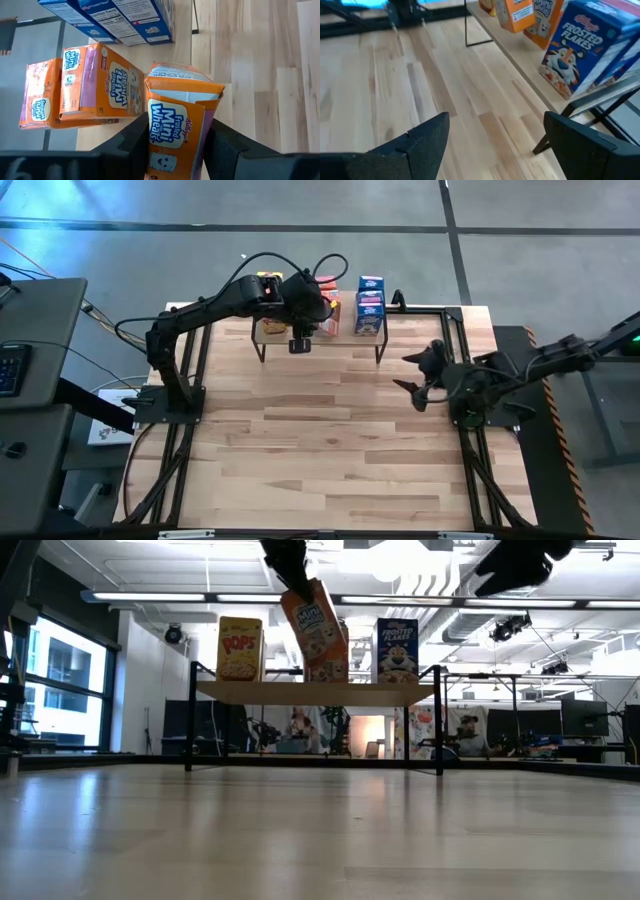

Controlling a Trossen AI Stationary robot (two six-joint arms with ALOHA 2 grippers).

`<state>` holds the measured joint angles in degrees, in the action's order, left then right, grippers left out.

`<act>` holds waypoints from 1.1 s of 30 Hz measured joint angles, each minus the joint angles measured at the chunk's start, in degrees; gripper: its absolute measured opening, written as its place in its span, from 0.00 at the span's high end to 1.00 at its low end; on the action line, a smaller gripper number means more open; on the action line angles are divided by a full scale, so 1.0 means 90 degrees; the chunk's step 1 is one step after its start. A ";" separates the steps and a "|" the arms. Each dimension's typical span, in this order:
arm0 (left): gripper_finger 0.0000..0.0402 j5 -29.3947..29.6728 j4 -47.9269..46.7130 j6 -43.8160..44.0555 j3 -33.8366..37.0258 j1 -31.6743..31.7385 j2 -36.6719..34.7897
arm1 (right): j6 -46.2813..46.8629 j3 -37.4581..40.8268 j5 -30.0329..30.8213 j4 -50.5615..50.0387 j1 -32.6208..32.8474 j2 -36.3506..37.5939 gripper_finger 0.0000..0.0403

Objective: Stack cereal on shelf
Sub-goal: Put the orange cereal box aligned with the other orange cereal box on the shelf

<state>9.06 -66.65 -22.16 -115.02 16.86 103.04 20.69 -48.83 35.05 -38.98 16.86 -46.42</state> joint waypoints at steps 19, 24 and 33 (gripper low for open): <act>0.65 0.0000 0.0005 0.0120 0.0000 0.0000 -0.0002 | -0.0614 0.3693 -0.0043 0.2399 0.0000 0.3534 0.21; 0.65 0.0001 0.0005 0.0117 0.0000 0.0000 -0.0002 | -0.0607 0.4322 -0.0480 0.2908 0.0000 0.4121 0.21; 0.65 0.0002 0.0003 0.0120 0.0000 0.0000 -0.0002 | -0.0575 0.5032 -0.1156 0.3741 0.0000 0.4637 0.21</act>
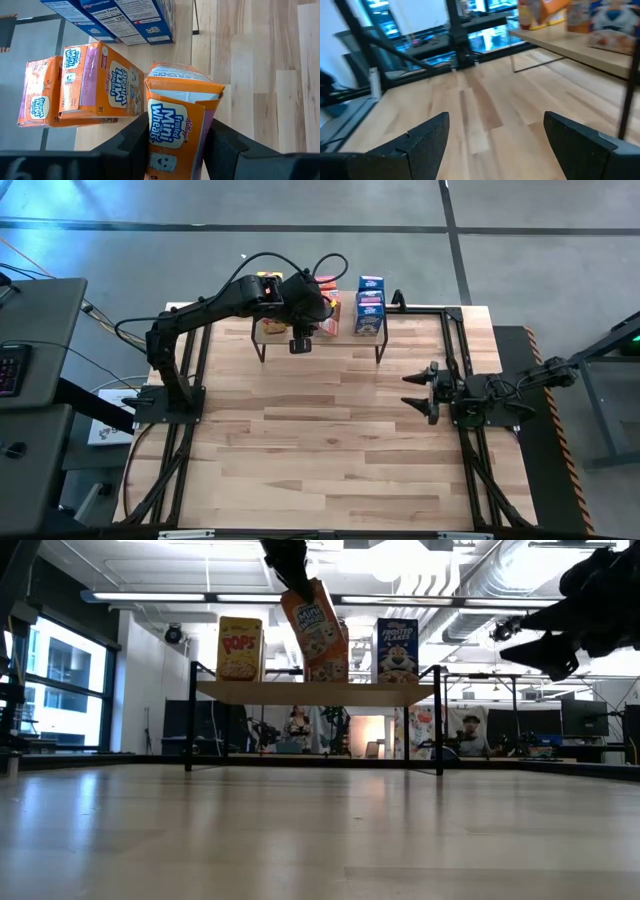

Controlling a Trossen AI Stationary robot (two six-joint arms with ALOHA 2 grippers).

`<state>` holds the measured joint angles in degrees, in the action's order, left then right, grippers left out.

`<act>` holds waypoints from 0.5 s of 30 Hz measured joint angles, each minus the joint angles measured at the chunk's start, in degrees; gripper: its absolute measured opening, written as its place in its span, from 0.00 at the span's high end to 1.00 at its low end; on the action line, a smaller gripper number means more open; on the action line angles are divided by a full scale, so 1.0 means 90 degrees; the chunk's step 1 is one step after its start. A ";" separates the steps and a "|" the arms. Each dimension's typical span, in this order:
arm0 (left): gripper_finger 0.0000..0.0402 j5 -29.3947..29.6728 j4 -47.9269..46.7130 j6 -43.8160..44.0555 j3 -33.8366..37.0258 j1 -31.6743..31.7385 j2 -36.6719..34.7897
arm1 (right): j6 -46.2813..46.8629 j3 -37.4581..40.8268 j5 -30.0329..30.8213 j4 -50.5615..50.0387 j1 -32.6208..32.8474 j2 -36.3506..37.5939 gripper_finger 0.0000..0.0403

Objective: Stack cereal on shelf
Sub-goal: Put the orange cereal box aligned with the other orange cereal box on the shelf

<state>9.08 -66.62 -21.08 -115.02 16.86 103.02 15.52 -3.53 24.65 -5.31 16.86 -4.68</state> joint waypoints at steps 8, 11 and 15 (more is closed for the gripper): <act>0.65 -0.0002 -0.0003 0.0007 0.0000 0.0000 0.0000 | -0.0111 0.0000 -0.1110 -0.0085 0.0000 -0.0015 0.21; 0.65 -0.0002 -0.0006 0.0019 0.0000 0.0000 0.0000 | -0.0195 0.0000 -0.1594 -0.0124 0.0000 -0.0016 0.21; 0.65 -0.0003 -0.0008 0.0017 0.0000 0.0000 0.0000 | -0.0289 0.0027 -0.2011 -0.0075 0.0000 -0.0017 0.21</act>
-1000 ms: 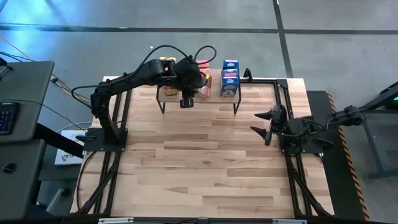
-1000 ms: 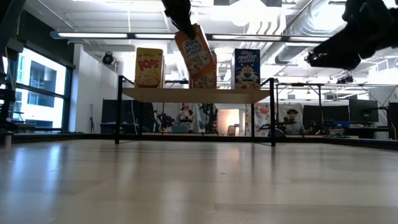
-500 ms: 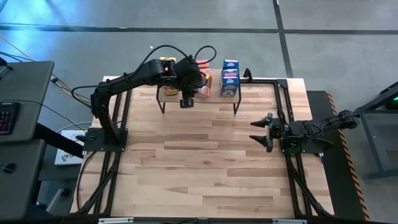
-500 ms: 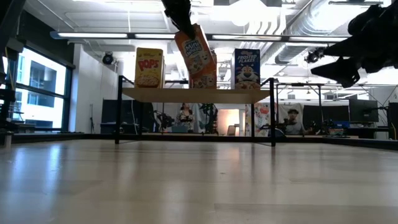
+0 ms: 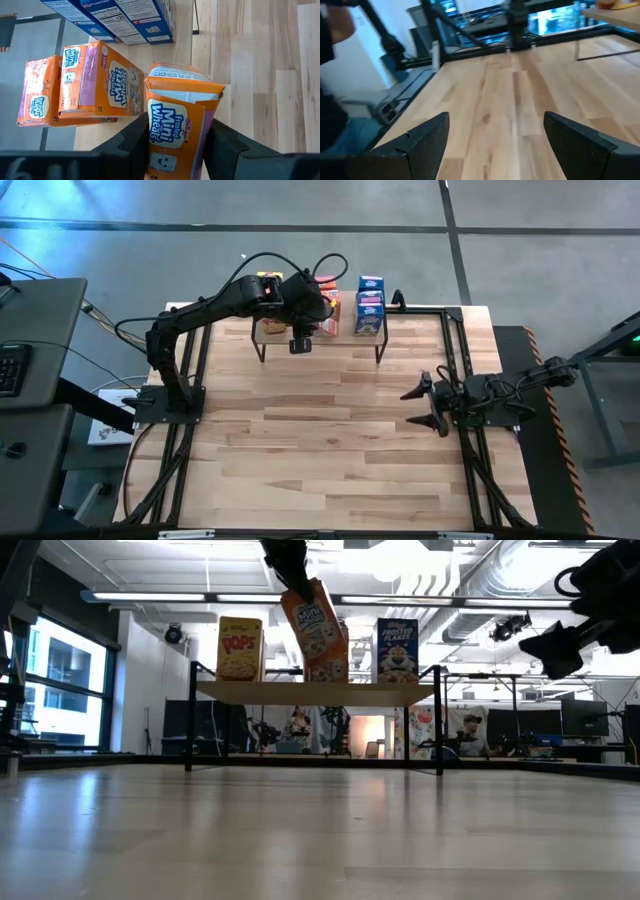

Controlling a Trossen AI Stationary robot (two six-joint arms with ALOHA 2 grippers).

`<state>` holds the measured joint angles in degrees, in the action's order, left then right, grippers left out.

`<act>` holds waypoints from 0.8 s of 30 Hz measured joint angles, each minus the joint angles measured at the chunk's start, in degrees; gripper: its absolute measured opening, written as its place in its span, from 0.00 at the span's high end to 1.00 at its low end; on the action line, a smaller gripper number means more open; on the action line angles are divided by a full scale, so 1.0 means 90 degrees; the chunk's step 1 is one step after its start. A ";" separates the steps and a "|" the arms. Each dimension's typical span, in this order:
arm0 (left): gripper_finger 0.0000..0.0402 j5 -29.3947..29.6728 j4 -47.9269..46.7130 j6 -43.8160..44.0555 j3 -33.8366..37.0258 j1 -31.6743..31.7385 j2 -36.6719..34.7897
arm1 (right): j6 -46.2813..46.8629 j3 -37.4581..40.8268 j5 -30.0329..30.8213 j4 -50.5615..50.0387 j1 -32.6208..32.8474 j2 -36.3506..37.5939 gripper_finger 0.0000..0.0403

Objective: Stack cereal on shelf
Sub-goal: Put the orange cereal box aligned with the other orange cereal box on the shelf

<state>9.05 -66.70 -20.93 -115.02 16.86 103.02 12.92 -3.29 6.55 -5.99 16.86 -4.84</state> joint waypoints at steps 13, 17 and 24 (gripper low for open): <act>0.65 0.0001 -0.0129 -0.0009 0.0000 -0.0002 -0.0002 | -0.0853 0.0005 0.0170 0.0030 -0.0433 0.0000 0.21; 0.65 0.0001 -0.0131 -0.0017 0.0000 -0.0001 -0.0002 | -0.0769 0.0005 -0.0187 -0.0007 -0.0772 0.0000 0.21; 0.65 0.0001 -0.0131 -0.0016 0.0000 0.0000 -0.0002 | -0.0615 0.0005 -0.0539 -0.0052 -0.0835 -0.0002 0.21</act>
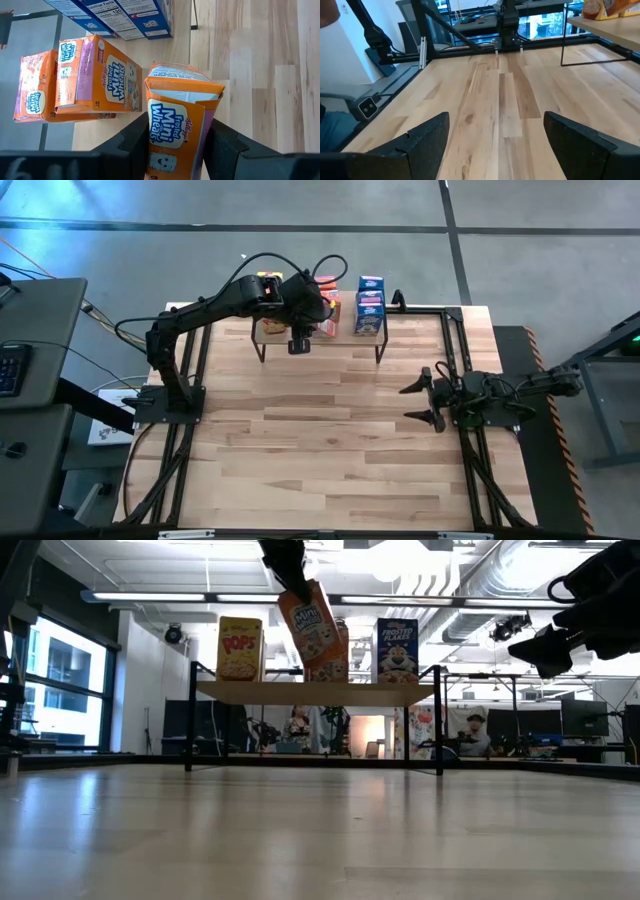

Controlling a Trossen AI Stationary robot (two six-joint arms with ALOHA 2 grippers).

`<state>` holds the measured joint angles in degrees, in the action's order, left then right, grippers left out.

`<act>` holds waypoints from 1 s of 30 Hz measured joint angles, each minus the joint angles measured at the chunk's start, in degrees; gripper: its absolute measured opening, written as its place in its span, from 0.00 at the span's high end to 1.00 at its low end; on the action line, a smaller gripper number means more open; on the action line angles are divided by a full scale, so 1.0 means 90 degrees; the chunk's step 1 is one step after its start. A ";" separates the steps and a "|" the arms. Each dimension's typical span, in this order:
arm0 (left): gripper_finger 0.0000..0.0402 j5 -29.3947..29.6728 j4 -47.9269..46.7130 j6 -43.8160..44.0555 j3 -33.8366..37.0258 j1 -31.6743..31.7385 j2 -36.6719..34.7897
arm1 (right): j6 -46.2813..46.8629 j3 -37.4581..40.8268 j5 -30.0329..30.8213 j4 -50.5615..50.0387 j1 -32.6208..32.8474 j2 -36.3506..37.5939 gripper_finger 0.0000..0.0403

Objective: Stack cereal on shelf
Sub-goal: Put the orange cereal box aligned with the other orange cereal box on the shelf

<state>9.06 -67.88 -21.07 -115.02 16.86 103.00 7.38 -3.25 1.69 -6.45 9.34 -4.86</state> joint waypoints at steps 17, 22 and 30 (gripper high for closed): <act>0.65 0.0000 -0.0002 0.0166 0.0000 -0.0005 0.0000 | -0.0037 0.0000 0.0000 -0.0005 0.0000 0.0000 0.21; 0.65 0.0002 -0.0002 0.0168 0.0000 -0.0005 0.0000 | -0.0037 0.0000 0.0000 -0.0005 0.0000 0.0000 0.21; 0.65 0.0029 0.0000 0.0324 0.0000 -0.0005 0.0000 | -0.0037 0.0000 0.0000 -0.0005 0.0000 0.0000 0.21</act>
<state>9.32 -67.88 -18.15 -115.02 16.82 103.00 7.05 -3.25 1.69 -6.50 9.34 -4.86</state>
